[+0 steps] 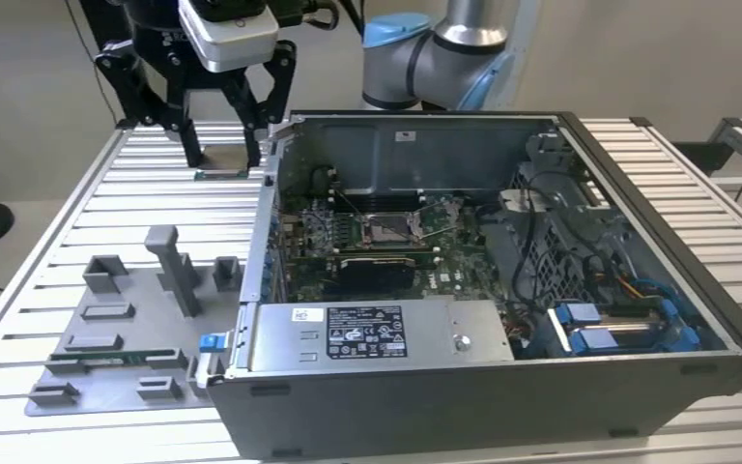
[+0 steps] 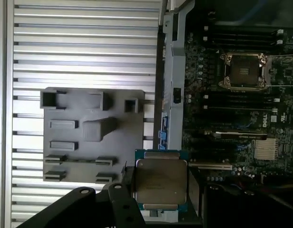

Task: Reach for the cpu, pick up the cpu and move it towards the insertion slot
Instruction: 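Pick up the cpu and move it towards the insertion slot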

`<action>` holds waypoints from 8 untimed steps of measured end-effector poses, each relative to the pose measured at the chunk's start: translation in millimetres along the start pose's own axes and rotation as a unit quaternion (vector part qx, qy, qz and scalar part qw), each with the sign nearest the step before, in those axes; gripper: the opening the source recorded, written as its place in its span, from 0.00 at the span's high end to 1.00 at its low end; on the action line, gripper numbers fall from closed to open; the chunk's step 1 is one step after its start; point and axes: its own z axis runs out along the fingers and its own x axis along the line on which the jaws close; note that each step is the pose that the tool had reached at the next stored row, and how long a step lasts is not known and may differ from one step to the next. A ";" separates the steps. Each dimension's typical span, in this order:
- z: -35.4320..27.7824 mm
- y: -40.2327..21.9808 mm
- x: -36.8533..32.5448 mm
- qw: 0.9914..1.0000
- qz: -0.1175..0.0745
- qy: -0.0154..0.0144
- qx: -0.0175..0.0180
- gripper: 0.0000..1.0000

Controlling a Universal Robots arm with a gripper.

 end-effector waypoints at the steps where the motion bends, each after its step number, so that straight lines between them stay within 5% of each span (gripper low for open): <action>1: 0.0 0.1 -1.8 1.000 0.000 0.000 0.000 1.00; 8: 0.0 1.1 -16.4 1.000 0.000 0.000 0.000 1.00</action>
